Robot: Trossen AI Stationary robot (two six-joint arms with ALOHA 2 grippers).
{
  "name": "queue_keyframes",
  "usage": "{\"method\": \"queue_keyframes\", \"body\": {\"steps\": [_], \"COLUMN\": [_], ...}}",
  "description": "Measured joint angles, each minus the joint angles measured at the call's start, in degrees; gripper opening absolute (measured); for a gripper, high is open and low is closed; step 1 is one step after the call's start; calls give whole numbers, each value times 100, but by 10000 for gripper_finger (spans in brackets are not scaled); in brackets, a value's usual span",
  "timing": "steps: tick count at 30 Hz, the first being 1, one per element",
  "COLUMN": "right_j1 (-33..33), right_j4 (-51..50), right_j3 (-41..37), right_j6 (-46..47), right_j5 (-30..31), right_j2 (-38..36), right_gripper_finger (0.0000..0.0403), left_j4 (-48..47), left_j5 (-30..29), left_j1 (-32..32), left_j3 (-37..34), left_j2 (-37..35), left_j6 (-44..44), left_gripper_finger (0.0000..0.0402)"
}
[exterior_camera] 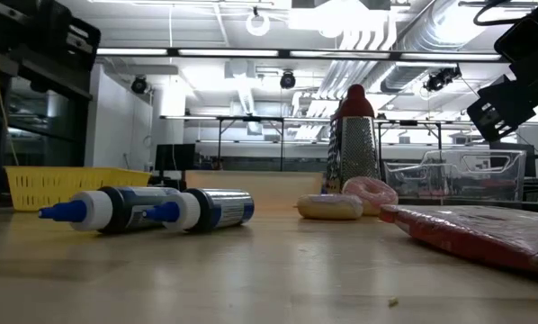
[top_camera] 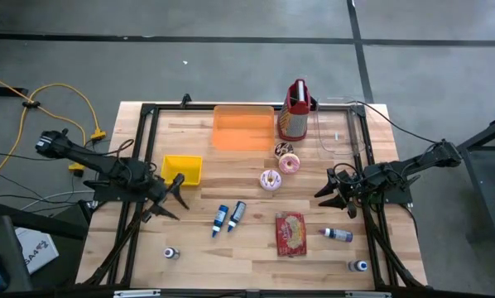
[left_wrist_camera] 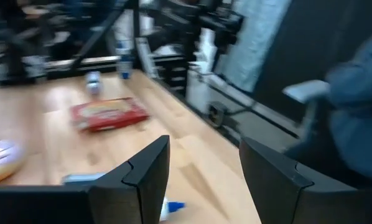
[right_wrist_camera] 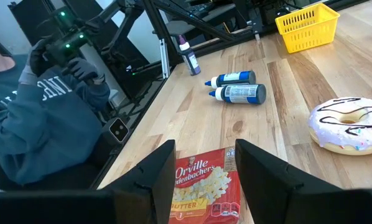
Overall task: Pick & Place Food Item
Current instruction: Put the left violet food coloring bottle into the transparent bin
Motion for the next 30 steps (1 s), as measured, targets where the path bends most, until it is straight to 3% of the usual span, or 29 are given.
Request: {"method": "queue_keyframes", "body": {"steps": [11,24,30], "right_j1": [0,0,0], "right_j4": [0,0,-1], "right_j3": [0,0,0], "right_j6": [0,2,1], "right_j5": [1,-1,-1], "right_j2": [1,-1,-1], "right_gripper_finger": [153,153,153], "left_j4": [92,-319,-595], "left_j5": [79,712,820], "left_j1": [-434,-353,-181], "left_j3": [0,0,0], "left_j2": [479,477,477], "left_j6": [230,-12,536], "left_gripper_finger": [189,189,189]}}
